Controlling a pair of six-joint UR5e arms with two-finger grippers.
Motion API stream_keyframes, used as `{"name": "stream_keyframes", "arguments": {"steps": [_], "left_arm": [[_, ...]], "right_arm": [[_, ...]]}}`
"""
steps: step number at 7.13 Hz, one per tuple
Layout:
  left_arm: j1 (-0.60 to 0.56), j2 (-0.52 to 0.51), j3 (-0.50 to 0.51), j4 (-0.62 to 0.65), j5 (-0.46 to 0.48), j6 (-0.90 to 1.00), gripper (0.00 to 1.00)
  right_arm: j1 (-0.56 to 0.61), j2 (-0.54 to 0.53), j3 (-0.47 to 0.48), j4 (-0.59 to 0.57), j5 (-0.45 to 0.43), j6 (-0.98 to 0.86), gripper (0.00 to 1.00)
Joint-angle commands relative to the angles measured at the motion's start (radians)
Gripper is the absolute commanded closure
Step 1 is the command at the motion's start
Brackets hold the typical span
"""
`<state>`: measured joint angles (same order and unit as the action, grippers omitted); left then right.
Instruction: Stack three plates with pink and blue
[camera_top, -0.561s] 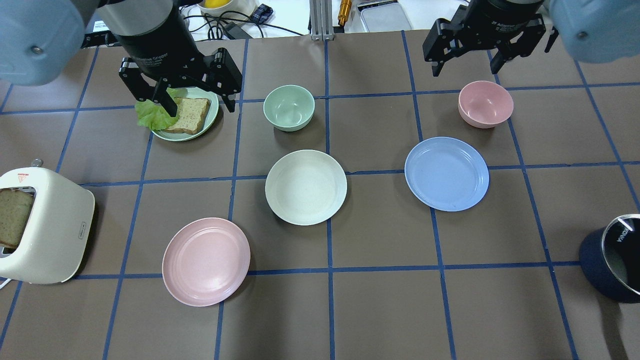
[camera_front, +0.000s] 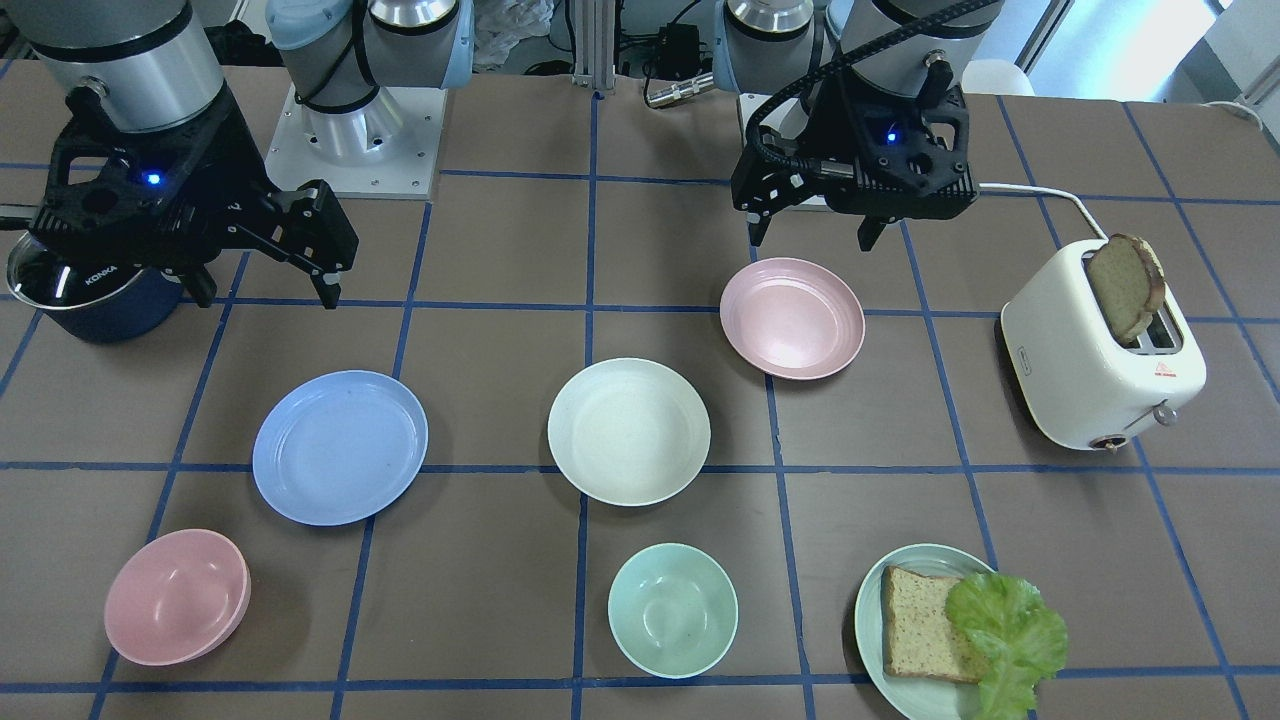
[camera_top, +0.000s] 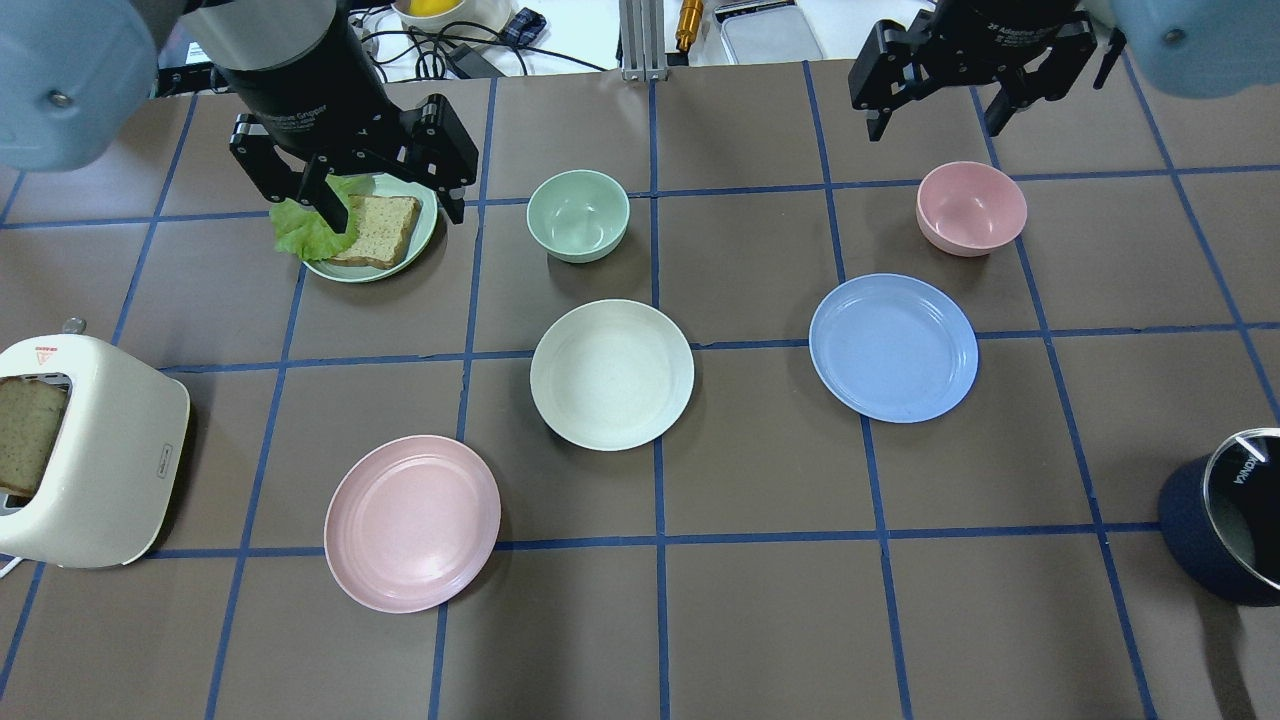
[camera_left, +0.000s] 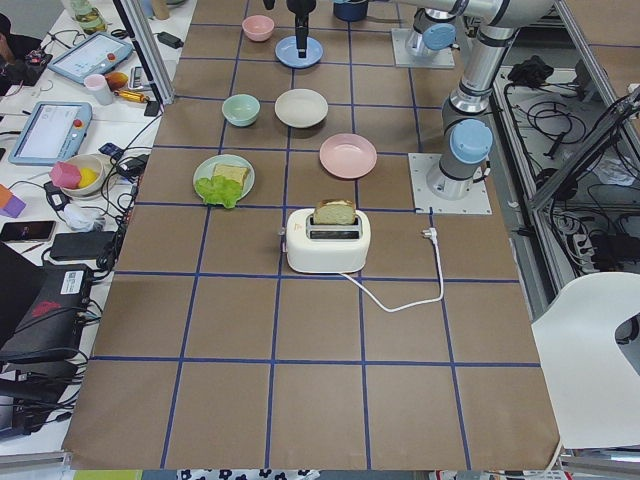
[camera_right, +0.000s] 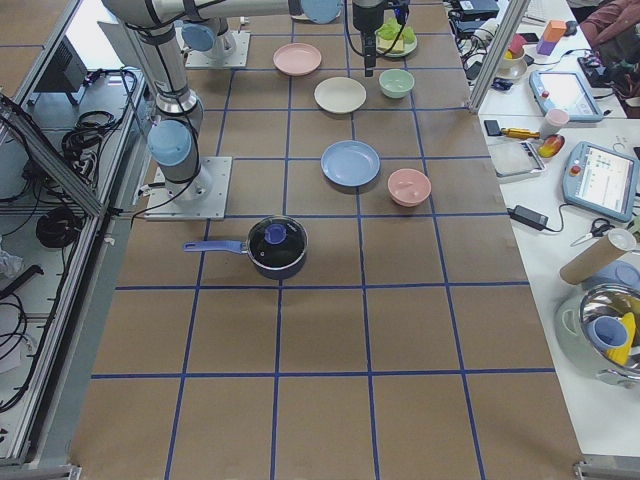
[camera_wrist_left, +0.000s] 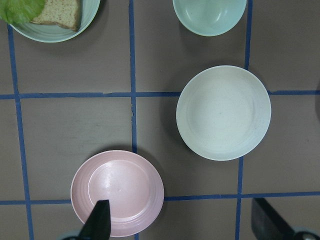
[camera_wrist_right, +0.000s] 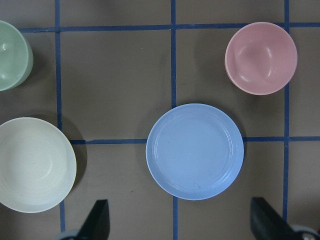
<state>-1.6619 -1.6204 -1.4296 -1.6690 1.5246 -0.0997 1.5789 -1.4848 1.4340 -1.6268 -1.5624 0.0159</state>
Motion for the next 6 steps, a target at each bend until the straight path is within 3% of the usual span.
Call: {"name": "stream_keyframes", "arguments": {"steps": [1, 6], "left_arm": [[0.001, 0.002, -0.005, 0.000, 0.002, 0.000, 0.00], [0.001, 0.002, -0.008, 0.000, -0.001, -0.003, 0.00]], "right_arm": [[-0.003, 0.001, 0.005, 0.015, -0.002, 0.001, 0.00], [-0.003, 0.001, 0.016, 0.019, -0.004, -0.001, 0.00]]}}
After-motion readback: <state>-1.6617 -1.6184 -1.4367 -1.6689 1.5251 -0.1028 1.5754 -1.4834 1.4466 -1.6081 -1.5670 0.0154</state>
